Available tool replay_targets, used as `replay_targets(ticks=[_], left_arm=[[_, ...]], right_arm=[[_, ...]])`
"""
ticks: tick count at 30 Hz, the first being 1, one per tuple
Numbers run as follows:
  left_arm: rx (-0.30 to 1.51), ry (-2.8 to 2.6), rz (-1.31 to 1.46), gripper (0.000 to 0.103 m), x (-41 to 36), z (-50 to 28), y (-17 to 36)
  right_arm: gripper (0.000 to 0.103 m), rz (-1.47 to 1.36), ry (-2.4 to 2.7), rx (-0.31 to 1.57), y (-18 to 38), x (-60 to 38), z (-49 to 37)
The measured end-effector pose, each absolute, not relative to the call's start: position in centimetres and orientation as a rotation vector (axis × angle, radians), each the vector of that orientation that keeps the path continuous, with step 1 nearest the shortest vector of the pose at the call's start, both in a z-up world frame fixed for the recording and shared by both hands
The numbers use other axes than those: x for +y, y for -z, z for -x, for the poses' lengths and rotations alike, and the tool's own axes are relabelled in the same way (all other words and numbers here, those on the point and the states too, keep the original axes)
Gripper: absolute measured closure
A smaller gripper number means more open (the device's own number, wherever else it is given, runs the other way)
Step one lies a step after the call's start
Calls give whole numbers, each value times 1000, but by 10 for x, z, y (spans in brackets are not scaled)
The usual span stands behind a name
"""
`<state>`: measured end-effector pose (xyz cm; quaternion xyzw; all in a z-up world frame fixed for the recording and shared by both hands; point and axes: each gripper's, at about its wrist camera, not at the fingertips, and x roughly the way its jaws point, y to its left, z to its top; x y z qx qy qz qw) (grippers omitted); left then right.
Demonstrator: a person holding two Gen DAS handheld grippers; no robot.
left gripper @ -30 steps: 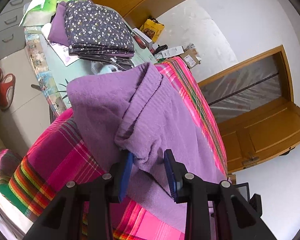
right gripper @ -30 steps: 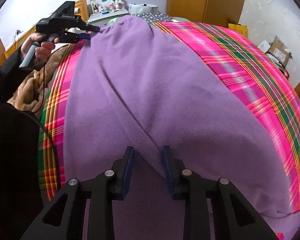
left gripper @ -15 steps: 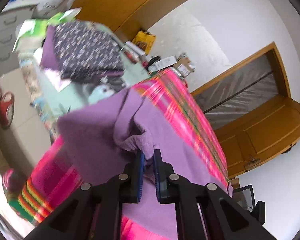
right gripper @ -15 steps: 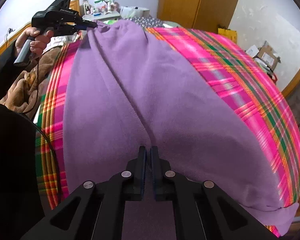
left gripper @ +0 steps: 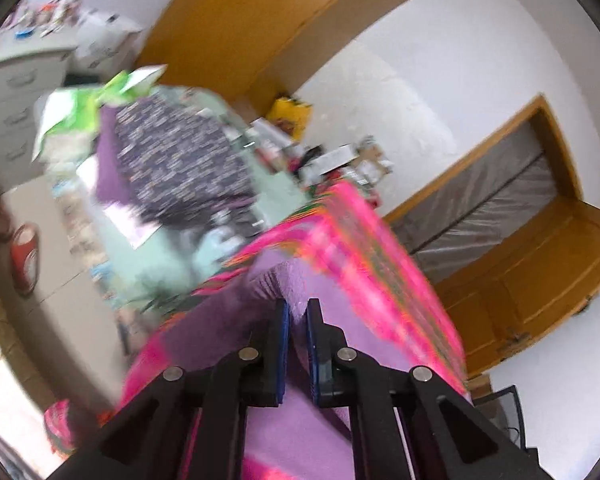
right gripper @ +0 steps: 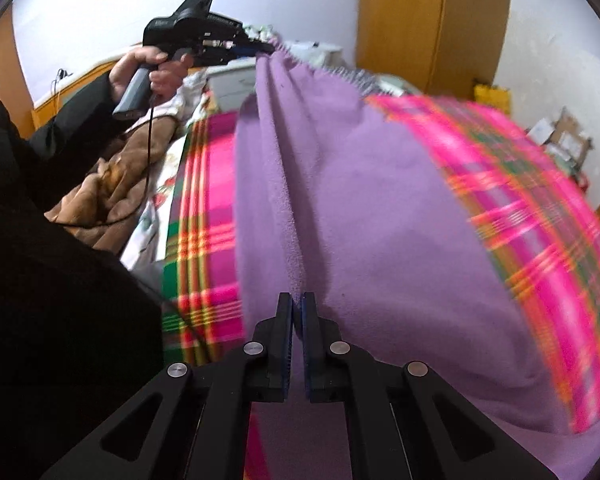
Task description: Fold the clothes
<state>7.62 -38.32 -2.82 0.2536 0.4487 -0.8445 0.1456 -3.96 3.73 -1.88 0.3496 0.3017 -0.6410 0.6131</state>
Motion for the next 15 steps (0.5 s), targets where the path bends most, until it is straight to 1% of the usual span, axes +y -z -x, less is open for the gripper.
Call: replay_targets(ticks=[2,4,7,12,15], left_arm=[[1309,2376,-788,95,-388,-80,50],[1322,2350,-817,95,-390,-84,63],[1300,2379,-797,95,-386,-90,60],[1233,2453,-736,95,-383,-95,38],[1229,2446,-753,95,-385,-91,42]], right_arm=[[99,-849,1454,683,35,33,37],[99,-863,1455,651,35,34,40],[99,-854,1460,660,29,34,40],[99,-824,1480,661,14,36,38],[99,-827,1479,650,14,35,35]])
